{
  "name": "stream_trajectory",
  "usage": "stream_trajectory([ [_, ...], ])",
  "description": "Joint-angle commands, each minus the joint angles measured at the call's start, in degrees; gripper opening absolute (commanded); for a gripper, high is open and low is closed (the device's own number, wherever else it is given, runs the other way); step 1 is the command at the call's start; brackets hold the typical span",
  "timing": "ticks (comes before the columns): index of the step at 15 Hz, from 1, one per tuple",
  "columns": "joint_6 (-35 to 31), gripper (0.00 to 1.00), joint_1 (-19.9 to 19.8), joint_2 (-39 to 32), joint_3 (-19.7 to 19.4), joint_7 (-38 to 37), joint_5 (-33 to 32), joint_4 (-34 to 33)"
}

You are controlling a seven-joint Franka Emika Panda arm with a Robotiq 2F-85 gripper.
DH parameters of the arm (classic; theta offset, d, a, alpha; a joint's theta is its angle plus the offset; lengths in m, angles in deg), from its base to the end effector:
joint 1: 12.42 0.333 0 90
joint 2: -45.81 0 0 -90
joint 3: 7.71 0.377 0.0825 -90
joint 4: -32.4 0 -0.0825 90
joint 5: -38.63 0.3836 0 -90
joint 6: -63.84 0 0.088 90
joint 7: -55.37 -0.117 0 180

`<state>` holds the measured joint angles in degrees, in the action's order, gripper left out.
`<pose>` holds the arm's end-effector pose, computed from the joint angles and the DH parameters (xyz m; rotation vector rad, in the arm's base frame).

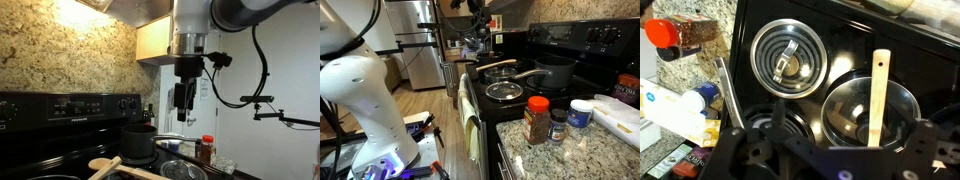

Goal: Put the lid on the pot

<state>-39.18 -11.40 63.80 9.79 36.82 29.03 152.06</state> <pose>0.4250 0.1454 0.6008 2.8975 0.0334 0.1276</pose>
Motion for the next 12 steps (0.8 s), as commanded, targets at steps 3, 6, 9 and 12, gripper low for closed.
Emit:
stream_trajectory([
  [3, 0.23, 1.00, 2.05, -0.27, -1.73, -0.52, -0.59, -0.17],
  [6, 0.23, 1.00, 2.05, -0.27, -1.73, -0.52, -0.59, -0.17],
  [9, 0.26, 1.00, 2.12, -0.34, -2.02, -0.38, -0.31, -0.15],
  [12, 0.25, 1.00, 1.51, -0.17, -3.07, -4.00, -0.88, 0.64],
])
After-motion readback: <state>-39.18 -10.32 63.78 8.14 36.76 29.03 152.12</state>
